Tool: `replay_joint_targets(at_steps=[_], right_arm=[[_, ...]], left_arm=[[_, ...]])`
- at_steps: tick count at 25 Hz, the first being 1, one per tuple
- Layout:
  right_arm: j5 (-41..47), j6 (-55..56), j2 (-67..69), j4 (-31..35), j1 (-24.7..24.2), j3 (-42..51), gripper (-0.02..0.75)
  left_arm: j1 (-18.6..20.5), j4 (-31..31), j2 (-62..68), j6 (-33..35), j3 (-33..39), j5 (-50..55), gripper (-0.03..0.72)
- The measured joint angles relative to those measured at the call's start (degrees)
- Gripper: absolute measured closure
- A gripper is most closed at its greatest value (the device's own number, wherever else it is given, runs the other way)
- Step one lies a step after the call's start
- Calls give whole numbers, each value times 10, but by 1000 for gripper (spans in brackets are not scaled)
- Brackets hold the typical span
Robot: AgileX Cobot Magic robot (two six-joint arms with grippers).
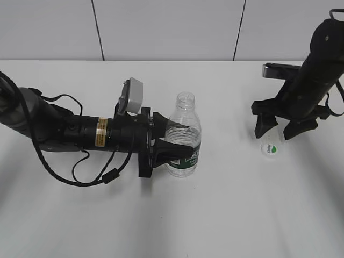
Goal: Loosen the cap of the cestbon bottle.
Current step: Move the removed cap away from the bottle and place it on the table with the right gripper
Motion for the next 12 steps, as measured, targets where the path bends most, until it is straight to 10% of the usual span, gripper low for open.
replay_joint_targets(at_steps=[12], right_arm=[[18,1,-16,-3,0,-49,186]], left_arm=[[0,-30,0,0,0,5,249]])
